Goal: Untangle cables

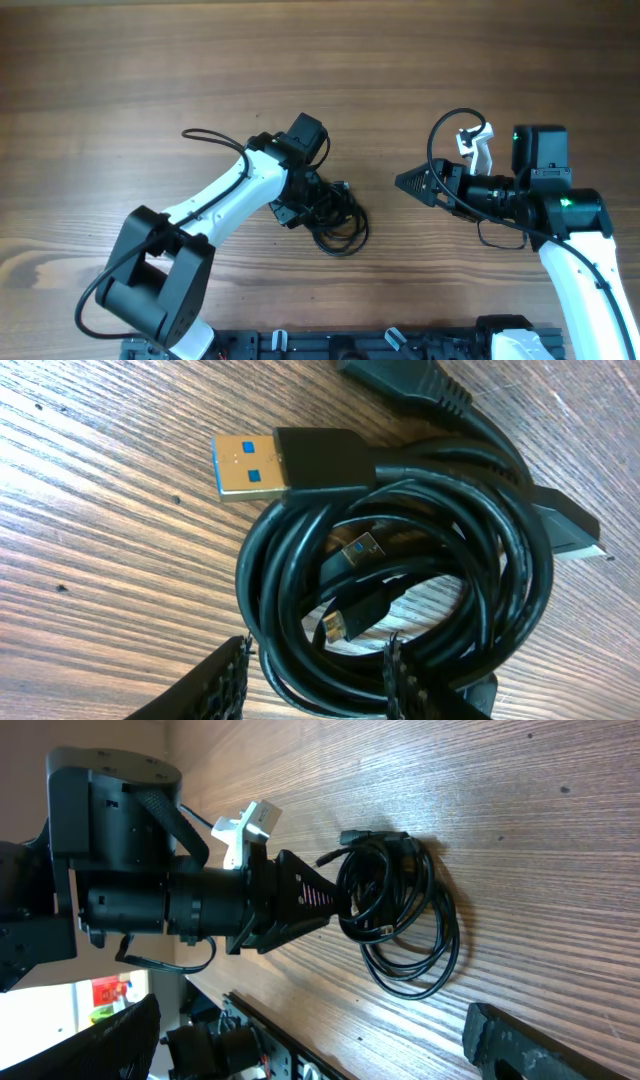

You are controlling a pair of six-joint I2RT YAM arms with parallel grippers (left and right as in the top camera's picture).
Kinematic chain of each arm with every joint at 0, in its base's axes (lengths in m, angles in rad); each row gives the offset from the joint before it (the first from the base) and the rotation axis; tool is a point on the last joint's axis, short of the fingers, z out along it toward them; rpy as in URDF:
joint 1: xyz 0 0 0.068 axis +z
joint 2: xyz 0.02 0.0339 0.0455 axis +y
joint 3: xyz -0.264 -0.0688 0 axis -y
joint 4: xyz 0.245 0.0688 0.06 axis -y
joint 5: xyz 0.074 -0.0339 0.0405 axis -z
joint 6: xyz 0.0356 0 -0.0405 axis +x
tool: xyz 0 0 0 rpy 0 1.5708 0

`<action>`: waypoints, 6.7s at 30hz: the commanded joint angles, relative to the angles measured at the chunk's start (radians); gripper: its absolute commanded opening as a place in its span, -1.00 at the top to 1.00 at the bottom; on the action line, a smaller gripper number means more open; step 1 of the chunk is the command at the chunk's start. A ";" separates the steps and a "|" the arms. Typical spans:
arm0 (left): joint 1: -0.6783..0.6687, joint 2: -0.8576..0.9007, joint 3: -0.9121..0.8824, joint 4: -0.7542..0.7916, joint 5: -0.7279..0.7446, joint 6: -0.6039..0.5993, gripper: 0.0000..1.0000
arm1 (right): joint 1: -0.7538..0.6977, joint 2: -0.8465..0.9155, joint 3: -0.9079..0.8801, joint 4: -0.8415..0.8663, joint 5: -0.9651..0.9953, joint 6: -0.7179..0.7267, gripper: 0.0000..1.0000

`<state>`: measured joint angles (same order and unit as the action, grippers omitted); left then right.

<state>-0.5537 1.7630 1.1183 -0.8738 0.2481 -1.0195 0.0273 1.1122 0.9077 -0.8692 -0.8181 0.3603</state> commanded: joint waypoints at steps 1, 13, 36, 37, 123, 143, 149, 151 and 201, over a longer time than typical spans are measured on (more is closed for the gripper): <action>0.000 0.048 -0.008 0.007 -0.021 -0.018 0.08 | -0.002 0.006 0.014 -0.003 0.010 -0.020 -0.99; 0.013 0.056 -0.007 0.006 -0.021 -0.005 0.28 | -0.002 0.006 0.014 0.008 0.015 -0.020 -0.99; 0.063 -0.013 0.026 0.022 0.078 0.142 0.92 | -0.002 0.006 0.014 0.001 0.041 -0.020 -1.00; 0.063 -0.035 0.034 0.021 0.078 0.143 0.92 | -0.002 0.006 0.014 0.001 0.041 -0.020 -1.00; 0.244 -0.245 0.047 0.340 0.854 -0.298 0.92 | 0.152 0.167 0.013 0.265 0.165 0.064 0.91; 0.386 -0.245 0.047 0.106 0.366 -0.084 0.88 | 0.152 -0.019 0.014 0.225 0.506 0.111 0.91; 0.406 -0.245 0.047 0.106 0.451 -0.082 0.34 | 0.152 -0.114 0.014 0.331 0.378 0.146 0.91; 0.405 -0.245 0.047 0.119 0.520 -0.020 0.04 | 0.152 -0.136 0.014 0.404 0.348 0.228 0.91; 0.341 -0.245 0.047 0.267 0.588 0.060 -0.60 | 0.153 0.016 0.014 1.240 0.005 1.346 0.91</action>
<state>-0.2050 1.5387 1.1511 -0.6243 0.8429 -0.9260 0.1799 1.1297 0.9073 0.3603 -0.7856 1.6844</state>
